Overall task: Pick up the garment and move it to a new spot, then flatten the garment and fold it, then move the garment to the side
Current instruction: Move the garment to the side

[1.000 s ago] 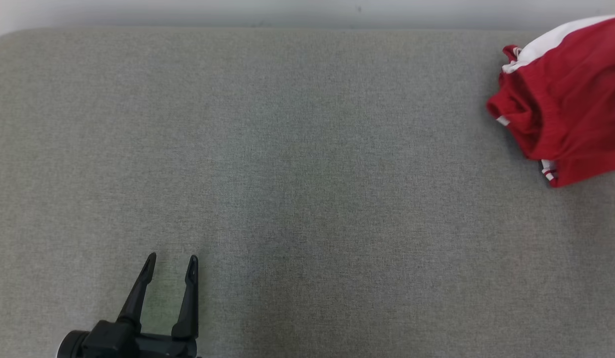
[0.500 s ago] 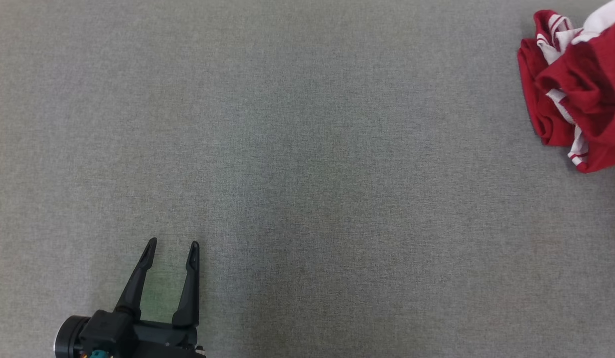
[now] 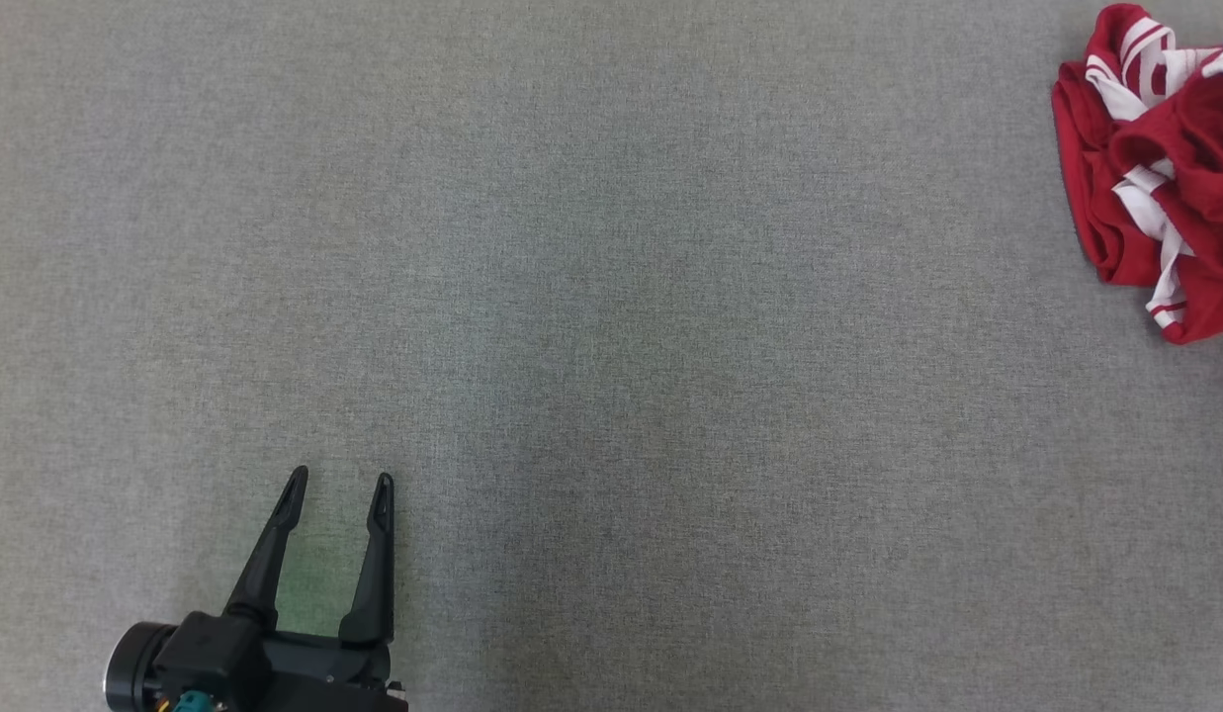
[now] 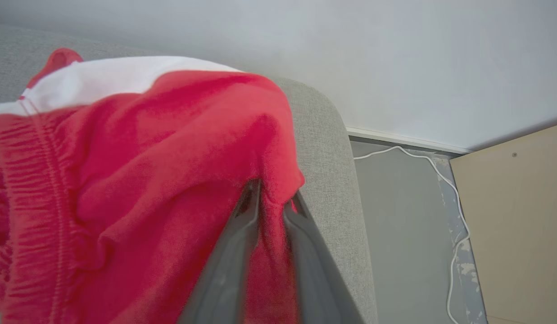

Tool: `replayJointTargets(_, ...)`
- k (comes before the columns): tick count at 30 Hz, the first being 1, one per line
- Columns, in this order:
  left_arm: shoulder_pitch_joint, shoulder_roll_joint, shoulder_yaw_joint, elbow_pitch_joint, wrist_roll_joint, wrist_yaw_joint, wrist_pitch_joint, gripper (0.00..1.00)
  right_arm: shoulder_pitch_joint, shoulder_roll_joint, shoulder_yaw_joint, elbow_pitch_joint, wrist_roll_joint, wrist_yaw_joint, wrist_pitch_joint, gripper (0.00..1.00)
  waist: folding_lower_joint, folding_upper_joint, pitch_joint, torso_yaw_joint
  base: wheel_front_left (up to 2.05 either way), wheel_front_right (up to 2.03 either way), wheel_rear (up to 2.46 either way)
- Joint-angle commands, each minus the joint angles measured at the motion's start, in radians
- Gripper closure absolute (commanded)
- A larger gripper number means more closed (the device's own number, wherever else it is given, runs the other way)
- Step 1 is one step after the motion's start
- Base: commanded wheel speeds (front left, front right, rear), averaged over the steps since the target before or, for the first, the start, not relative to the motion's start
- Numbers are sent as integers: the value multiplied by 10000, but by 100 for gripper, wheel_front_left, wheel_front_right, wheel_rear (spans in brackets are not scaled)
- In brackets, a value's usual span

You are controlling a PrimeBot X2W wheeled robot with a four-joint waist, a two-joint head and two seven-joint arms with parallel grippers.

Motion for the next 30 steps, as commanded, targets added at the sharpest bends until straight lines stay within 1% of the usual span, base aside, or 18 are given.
replayJointTargets(1, -103, 61, 24, 29, 89, 12, -40, 0, -133, 78, 11, 78, -75, -11, -46, 0, 0, 0, 1, -3, 0, 0, 0)
replayJointTargets(6, -109, 44, 27, 105, 79, 29, -40, 0, -198, 235, 24, 395, -275, -11, -178, 0, 0, 0, -100, -34, 0, 0, 0)
replayJointTargets(10, -20, 10, 51, 173, 33, 79, -40, 0, -244, 465, -117, 451, -235, -11, -585, 0, 0, 0, -308, -89, 0, 0, 0)
replayJointTargets(14, 94, -29, 88, 234, -63, 85, -40, 0, -97, 792, -408, 350, -33, -10, -1415, 0, 0, 0, -653, -130, 0, 0, 0)
replayJointTargets(20, 404, -99, 140, 253, -125, 164, -40, 0, 450, 1444, -1142, 57, 845, -10, -3102, 0, 0, 0, -1315, -170, 0, 0, 0)
replayJointTargets(25, 726, -125, 186, 278, -166, 248, -40, 0, 1065, 1978, -1487, -261, 1376, -10, -4140, 0, 0, 0, -1961, -192, 0, 0, 0)
replayJointTargets(27, 856, -128, 257, 253, -185, 296, -40, 0, 1338, 2173, -1475, -421, 1421, -10, -4466, 0, 0, 0, -2182, -236, 0, 0, 0)
replayJointTargets(28, 856, -128, 257, 253, -185, 296, -40, 0, 1338, 2173, -1475, -421, 1421, -10, -4466, 0, 0, 0, -2182, -236, 0, 0, 0)
replayJointTargets(30, 1014, -120, 303, 247, -196, 305, -40, 0, 1603, 2478, -1389, -663, 1518, -11, -4608, 0, 0, 0, -2384, -307, 0, 0, 0)
